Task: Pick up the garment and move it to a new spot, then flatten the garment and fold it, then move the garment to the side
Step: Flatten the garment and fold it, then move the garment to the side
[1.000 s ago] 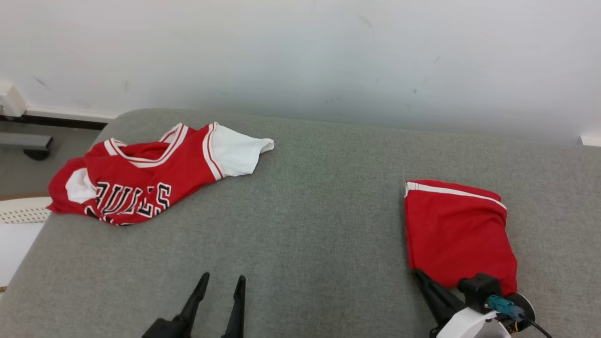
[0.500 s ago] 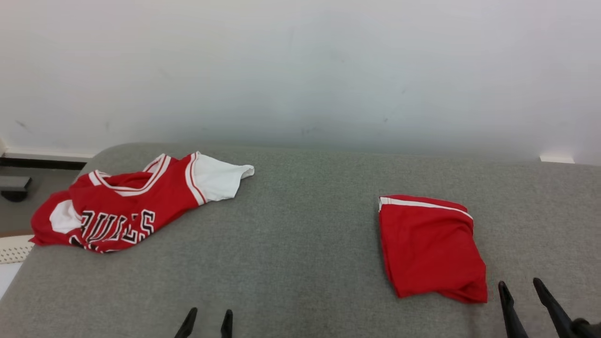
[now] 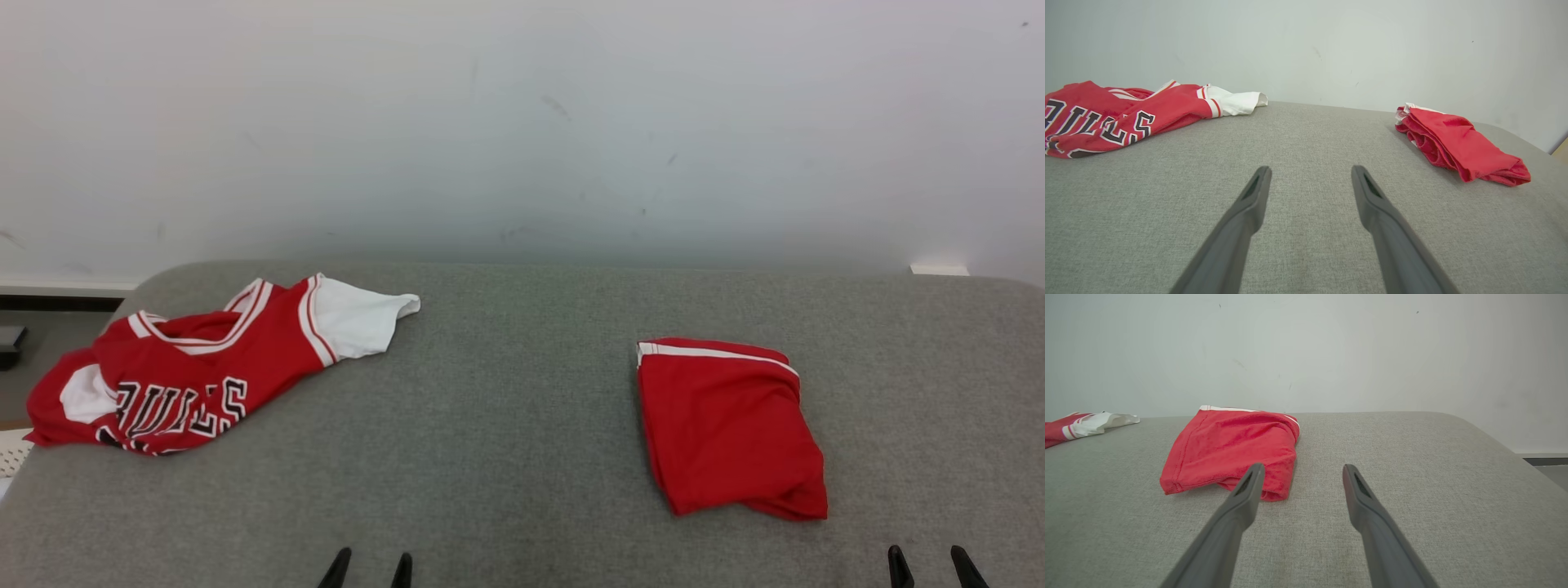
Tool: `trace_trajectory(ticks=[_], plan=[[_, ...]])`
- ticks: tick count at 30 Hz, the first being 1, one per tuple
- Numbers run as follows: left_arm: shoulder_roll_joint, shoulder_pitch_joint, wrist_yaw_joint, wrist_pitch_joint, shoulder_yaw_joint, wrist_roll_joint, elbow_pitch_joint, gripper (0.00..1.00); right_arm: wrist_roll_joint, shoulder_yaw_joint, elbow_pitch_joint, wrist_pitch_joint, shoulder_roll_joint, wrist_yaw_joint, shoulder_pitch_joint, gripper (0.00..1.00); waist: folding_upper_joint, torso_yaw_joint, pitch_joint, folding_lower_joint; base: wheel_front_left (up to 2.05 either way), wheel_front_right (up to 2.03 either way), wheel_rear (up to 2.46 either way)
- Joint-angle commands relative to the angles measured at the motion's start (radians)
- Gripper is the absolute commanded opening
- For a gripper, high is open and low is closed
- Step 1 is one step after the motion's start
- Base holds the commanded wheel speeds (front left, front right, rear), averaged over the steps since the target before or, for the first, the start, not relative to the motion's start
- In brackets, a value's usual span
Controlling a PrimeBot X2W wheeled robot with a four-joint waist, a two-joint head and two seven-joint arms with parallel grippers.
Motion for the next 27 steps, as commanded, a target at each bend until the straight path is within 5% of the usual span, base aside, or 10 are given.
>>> trace_trajectory(ticks=[1,7,13,23,27], plan=[[0.003,0.000,-0.002,0.000,0.002,-0.005,0.002,1.00,-0.008,-0.001,-0.001,0.000,0.000,-0.002,0.006,1.00,0.0000,-0.003,0.002,0.0000,0.00,0.00,0.00],[0.003,-0.009,-0.004,0.000,0.002,0.000,0.006,1.00,0.006,0.014,0.012,0.000,0.009,-0.002,-0.011,1.00,0.0000,-0.012,0.012,0.0000,0.00,0.00,0.00],[0.003,-0.017,-0.003,0.000,0.004,0.003,0.005,1.00,0.155,0.021,0.096,0.055,0.006,-0.002,-0.089,1.00,0.0000,-0.017,0.046,0.0000,0.00,0.00,0.00],[0.003,-0.118,-0.010,0.000,-0.027,-0.010,0.000,1.00,0.479,0.039,0.134,0.652,-0.076,-0.002,-0.439,1.00,0.0000,0.021,0.215,0.0000,0.00,0.00,0.00],[0.003,-0.150,-0.005,0.000,-0.051,-0.030,0.009,1.00,0.499,0.018,0.198,0.826,-0.118,-0.002,-0.538,1.00,0.0000,0.064,0.258,0.0000,0.00,0.00,0.00]])
